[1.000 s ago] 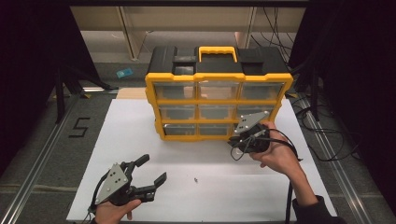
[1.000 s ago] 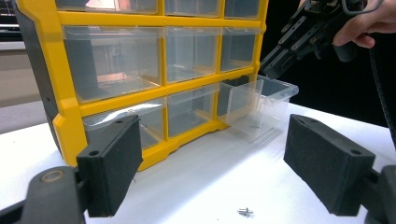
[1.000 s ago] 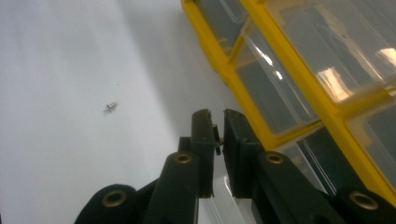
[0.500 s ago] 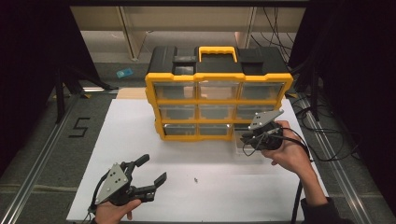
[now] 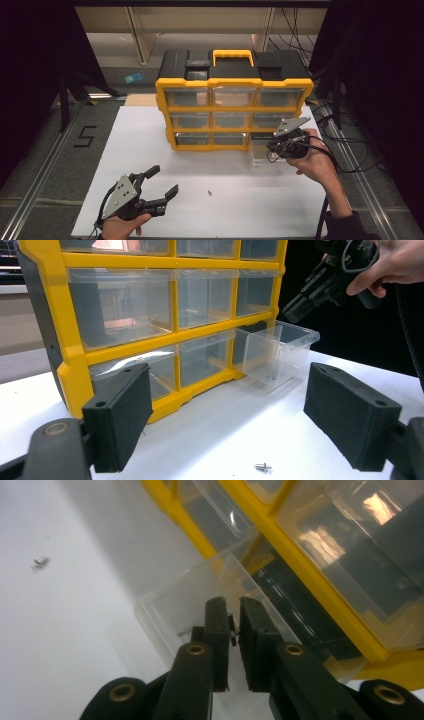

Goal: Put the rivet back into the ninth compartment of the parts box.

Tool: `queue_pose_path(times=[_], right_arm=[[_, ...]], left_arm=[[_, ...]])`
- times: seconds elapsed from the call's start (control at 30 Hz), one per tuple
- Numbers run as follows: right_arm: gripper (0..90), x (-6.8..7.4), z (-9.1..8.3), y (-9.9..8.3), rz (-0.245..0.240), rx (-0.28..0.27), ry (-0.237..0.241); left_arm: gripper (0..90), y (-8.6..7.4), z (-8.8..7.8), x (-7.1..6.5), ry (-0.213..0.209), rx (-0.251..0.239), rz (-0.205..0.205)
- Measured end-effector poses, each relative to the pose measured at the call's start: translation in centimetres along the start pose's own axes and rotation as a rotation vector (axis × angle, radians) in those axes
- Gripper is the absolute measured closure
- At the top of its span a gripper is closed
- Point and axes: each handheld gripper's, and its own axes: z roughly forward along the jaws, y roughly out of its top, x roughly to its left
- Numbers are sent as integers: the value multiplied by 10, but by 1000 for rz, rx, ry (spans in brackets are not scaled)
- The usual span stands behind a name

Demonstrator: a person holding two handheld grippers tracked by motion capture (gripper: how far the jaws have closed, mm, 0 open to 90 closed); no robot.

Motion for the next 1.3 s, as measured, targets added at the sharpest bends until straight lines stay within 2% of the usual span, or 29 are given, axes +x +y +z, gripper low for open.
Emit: queue_pose_path(times=[0.4,0.63,0.7,0.73,0.8,0.83,0.9,0.93,0.97,1.03,1.2,1.23,1.27,1.3], right_arm=[[829,-1,15,-5,35,22,20],[816,0,22,-5,8,45,13],[783,0,22,-5,12,40,18],[734,2,21,-3,29,23,30],[713,4,20,-2,31,19,29],[636,6,18,2,36,8,33],[585,9,16,6,39,-10,22],[564,10,13,9,29,-6,40],[539,12,13,11,20,-29,25],[489,18,12,16,11,-45,39],[410,35,14,29,-28,-62,57],[410,35,14,29,-28,-62,57],[380,43,16,35,-36,-72,74],[380,43,16,35,-36,-72,74]], left_arm=[[188,0,0,0,-1,1,0],[188,0,0,0,-1,1,0],[188,0,0,0,-3,2,2],[188,0,0,0,-2,2,1],[188,0,0,0,-1,1,0],[188,0,0,0,-1,1,0],[188,0,0,0,-1,2,1],[188,0,0,0,-1,2,1],[188,0,0,0,-1,2,1],[188,0,0,0,-1,2,1],[188,0,0,0,-1,1,1],[188,0,0,0,0,2,0],[188,0,0,0,0,2,0],[188,0,0,0,0,2,0]])
